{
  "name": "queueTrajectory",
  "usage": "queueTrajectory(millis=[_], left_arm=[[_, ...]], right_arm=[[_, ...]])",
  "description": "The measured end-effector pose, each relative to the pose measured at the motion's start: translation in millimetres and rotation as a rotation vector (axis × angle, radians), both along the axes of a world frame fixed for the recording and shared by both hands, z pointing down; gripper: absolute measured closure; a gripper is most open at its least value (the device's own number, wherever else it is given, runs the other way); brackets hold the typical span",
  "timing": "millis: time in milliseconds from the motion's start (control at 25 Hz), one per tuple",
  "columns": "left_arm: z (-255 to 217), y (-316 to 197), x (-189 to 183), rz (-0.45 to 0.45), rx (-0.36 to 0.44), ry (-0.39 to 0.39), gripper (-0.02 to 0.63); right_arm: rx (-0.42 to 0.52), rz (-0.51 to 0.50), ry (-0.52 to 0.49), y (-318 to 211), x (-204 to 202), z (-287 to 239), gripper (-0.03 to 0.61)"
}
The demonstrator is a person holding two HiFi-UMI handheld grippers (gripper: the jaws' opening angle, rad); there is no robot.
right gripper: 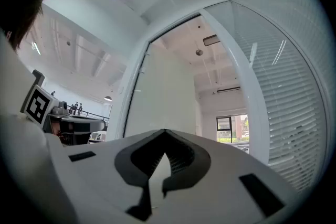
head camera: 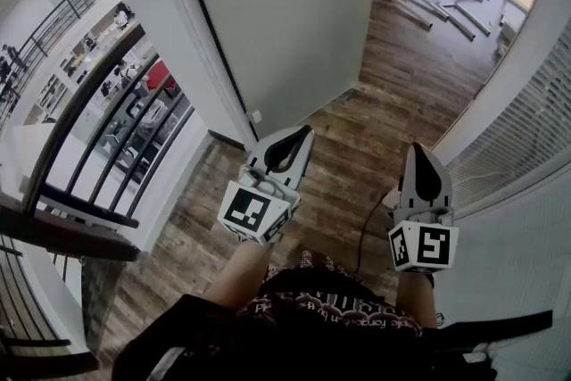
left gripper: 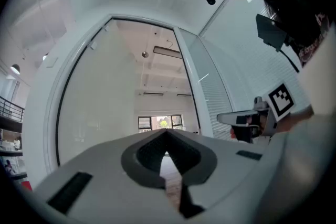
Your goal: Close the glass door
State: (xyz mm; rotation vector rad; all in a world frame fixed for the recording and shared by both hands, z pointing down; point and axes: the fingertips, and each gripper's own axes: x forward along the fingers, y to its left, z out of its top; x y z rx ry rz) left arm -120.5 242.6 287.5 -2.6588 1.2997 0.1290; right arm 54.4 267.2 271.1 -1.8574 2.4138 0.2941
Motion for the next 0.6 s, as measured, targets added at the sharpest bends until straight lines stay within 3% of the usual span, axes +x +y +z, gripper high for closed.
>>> queueTrajectory(millis=[600], left_arm=[[-0.3,-7.3,-2.8,0.024,-0.008,0.002,0.612]], right_arm=[[0.0,0.015,-0.019,-3.7,-0.8,-2.1,0.575]])
